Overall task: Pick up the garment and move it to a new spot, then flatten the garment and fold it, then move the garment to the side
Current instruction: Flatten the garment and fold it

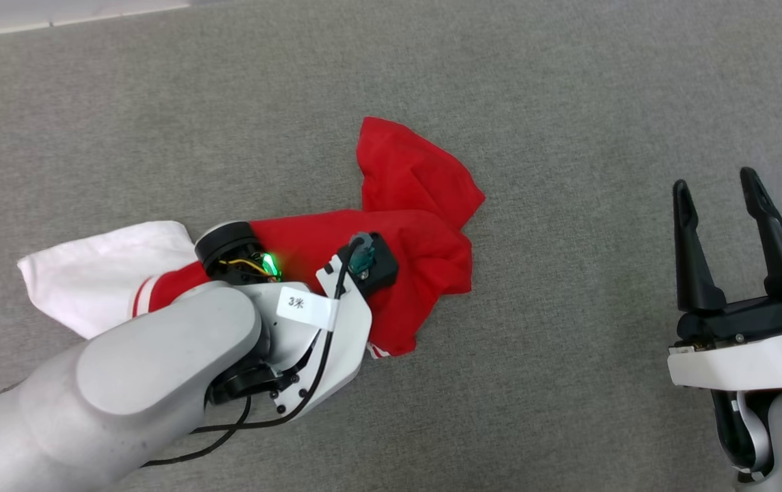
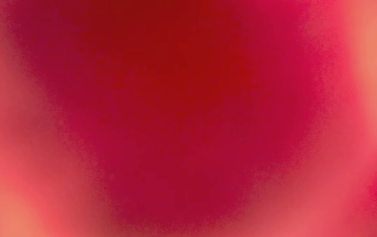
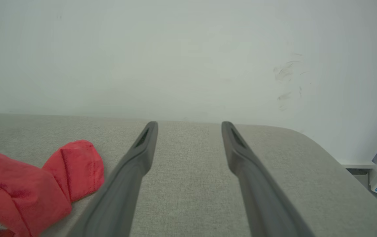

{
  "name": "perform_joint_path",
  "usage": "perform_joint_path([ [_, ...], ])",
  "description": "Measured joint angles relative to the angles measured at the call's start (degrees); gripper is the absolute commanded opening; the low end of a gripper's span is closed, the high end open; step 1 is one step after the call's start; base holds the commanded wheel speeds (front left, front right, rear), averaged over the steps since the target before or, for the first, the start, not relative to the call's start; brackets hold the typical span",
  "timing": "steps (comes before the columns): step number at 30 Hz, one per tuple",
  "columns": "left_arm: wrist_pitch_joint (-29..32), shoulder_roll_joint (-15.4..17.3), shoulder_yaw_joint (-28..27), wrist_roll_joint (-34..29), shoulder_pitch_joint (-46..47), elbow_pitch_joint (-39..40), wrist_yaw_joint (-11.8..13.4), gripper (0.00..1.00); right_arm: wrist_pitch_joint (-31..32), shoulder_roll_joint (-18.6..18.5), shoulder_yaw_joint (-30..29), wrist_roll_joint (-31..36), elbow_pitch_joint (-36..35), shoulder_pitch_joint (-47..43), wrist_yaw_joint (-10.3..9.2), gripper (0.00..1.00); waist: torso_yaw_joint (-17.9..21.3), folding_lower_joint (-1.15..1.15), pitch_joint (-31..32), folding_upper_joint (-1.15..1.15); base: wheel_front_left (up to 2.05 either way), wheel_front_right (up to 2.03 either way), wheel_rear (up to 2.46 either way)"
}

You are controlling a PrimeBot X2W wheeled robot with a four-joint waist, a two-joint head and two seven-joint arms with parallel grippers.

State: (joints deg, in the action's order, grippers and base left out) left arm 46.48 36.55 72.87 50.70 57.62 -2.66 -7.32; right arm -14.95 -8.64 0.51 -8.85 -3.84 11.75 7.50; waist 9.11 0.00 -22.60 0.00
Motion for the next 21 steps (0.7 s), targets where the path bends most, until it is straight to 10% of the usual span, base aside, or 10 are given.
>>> perform_joint_path([
  [12,-12.57,2.98,0.33,6.57,4.29,6.66,-0.01,0.00,-0.09,0.21,-0.78,-0.07,0.32,-1.64,0.00,1.00,-1.97,0.00,5.58,0.00,0.00,0.00,0.00],
  [21,-9.78,-2.49,0.47,6.19,0.52,11.24,-0.02,0.00,-0.13,0.32,-1.16,-0.90,0.09,-1.65,0.00,1.00,1.04,0.00,5.12,0.00,0.00,0.00,0.00],
])
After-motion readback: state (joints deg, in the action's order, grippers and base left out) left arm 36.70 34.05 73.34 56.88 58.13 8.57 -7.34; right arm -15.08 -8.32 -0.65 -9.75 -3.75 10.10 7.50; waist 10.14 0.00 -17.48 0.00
